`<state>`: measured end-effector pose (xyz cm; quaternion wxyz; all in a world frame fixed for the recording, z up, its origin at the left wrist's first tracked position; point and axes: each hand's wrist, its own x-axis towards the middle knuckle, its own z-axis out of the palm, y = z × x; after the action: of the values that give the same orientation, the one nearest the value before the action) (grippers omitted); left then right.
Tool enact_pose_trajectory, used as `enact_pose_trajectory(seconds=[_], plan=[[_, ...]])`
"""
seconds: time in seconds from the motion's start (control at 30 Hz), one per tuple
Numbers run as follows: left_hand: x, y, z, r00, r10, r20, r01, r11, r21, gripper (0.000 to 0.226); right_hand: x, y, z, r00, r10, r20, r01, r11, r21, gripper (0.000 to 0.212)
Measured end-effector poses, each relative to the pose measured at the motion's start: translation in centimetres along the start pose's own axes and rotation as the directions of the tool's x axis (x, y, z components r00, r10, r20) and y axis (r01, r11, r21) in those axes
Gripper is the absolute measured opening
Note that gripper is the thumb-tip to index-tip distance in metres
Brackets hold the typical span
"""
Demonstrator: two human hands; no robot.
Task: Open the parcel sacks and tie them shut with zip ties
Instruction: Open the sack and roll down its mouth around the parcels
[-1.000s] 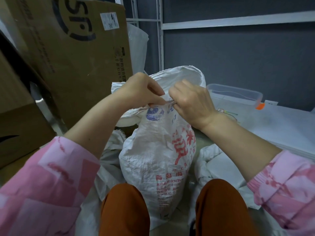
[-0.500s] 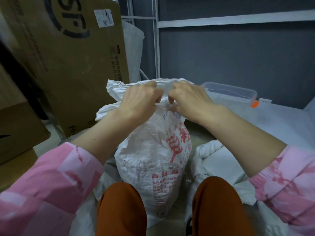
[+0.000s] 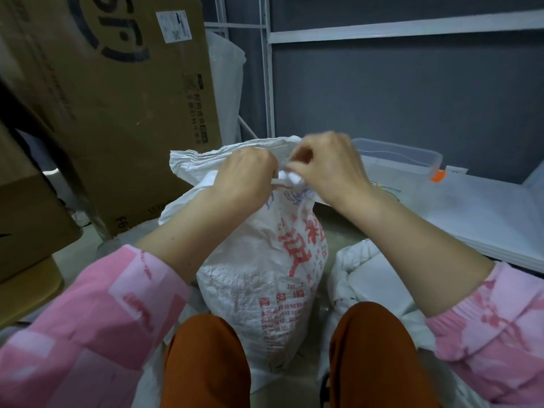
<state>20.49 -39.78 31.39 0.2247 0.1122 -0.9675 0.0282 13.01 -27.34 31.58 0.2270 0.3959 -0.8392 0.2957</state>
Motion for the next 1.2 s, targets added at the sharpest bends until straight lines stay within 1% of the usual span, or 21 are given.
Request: enact_pose_trajectory(seconds=[0.07,0.13,0.17,0.2,0.23,0.27,0.3,0.37,0.4,0.47,0.53,0.63,0.73,0.8,0.9,0.93,1.0,1.07,1.1,1.13,1.2], plan=[[-0.3,0.2,0.3,0.999,0.041,-0.011,-0.041,0.999,0.003,0.018,0.9,1.0,-0.6,0.993,0.112,-0.047,-0.115,0.991,-0.068,0.034],[-0.5,0.5,0.4,0.995,0.094,-0.027,-0.094,0.995,-0.02,0.021,1.4,1.8,-0.7,0.976,0.217,0.001,-0.212,0.959,-0.188,0.024],[-0.5,0.6,0.4,0.994,0.1,-0.038,-0.101,0.994,-0.027,0.02,1.5,2.1,-0.7,0.962,0.274,0.024,-0.266,0.949,-0.172,0.014],[-0.5,0.5,0.4,0.995,0.092,-0.048,-0.093,0.995,-0.029,0.019,1.6,2.6,-0.5,0.933,0.355,0.064,-0.349,0.933,-0.081,0.019],[-0.5,0.3,0.4,0.996,0.072,-0.054,-0.073,0.997,-0.023,0.018,1.5,3.2,-0.5,0.888,0.442,0.128,-0.454,0.887,0.085,0.02],[-0.5,-0.1,0.4,0.997,0.046,-0.055,-0.047,0.999,-0.014,0.017,1.4,3.7,-0.7,0.821,0.526,0.222,-0.571,0.767,0.294,0.017],[-0.5,-0.7,0.5,0.998,0.013,-0.054,-0.013,1.0,-0.005,0.017,1.3,4.2,-1.0,0.732,0.589,0.343,-0.677,0.565,0.472,0.016],[-0.6,-2.0,0.7,0.995,-0.077,-0.057,0.077,0.997,-0.013,0.015,0.8,5.6,-1.0,0.571,0.588,0.573,-0.757,0.107,0.645,0.018],[-0.6,-2.5,0.9,0.99,-0.126,-0.061,0.125,0.992,-0.024,0.013,0.5,5.9,-0.7,0.526,0.564,0.637,-0.738,-0.069,0.671,0.019],[-0.8,-2.9,1.1,0.98,-0.194,-0.05,0.193,0.981,-0.032,0.012,0.0,6.3,0.3,0.486,0.539,0.689,-0.68,-0.263,0.685,0.018],[-0.9,-2.8,1.3,0.978,-0.207,0.004,0.207,0.978,0.032,0.015,-0.3,6.0,1.0,0.491,0.522,0.698,-0.646,-0.319,0.694,0.016],[-0.6,-2.0,1.0,0.974,-0.17,0.152,0.155,0.982,0.107,0.028,-0.4,5.2,1.4,0.519,0.501,0.692,-0.654,-0.289,0.699,0.017],[0.0,-0.4,-0.2,0.964,-0.115,0.238,0.161,0.97,-0.18,0.044,-0.2,4.6,1.4,0.533,0.484,0.693,-0.664,-0.268,0.698,0.015],[0.4,0.8,-0.4,0.96,-0.103,0.259,0.191,0.922,-0.338,0.033,-0.2,4.4,1.3,0.545,0.464,0.699,-0.658,-0.281,0.699,0.015],[0.6,1.5,0.2,0.976,-0.125,0.18,0.184,0.913,-0.363,0.015,-0.5,4.8,1.0,0.54,0.485,0.687,-0.648,-0.281,0.708,0.014],[0.6,1.5,0.4,0.983,-0.131,0.128,0.168,0.922,-0.35,0.015,-0.6,5.1,0.9,0.532,0.53,0.66,-0.666,-0.22,0.713,0.013],[0.4,1.7,0.9,0.995,-0.096,0.034,0.102,0.957,-0.271,0.025,-1.0,5.5,1.0,0.537,0.694,0.48,-0.727,0.092,0.681,0.024],[0.0,2.0,1.3,1.0,-0.002,-0.024,-0.002,0.99,-0.14,0.025,-1.2,5.7,1.3,0.673,0.73,0.115,-0.684,0.557,0.47,0.041],[-0.3,2.3,1.5,0.998,0.058,-0.037,-0.061,0.995,-0.079,0.023,-1.3,5.6,1.4,0.791,0.611,-0.041,-0.577,0.766,0.282,0.042],[-0.6,2.5,1.7,0.992,0.115,-0.042,-0.116,0.993,-0.028,0.018,-1.3,5.4,1.4,0.893,0.437,-0.104,-0.429,0.899,0.088,0.037],[-0.9,2.8,2.2,0.979,0.203,-0.031,-0.201,0.978,0.059,0.018,-1.1,4.9,1.5,0.984,0.172,-0.04,-0.177,0.963,-0.202,0.021]])
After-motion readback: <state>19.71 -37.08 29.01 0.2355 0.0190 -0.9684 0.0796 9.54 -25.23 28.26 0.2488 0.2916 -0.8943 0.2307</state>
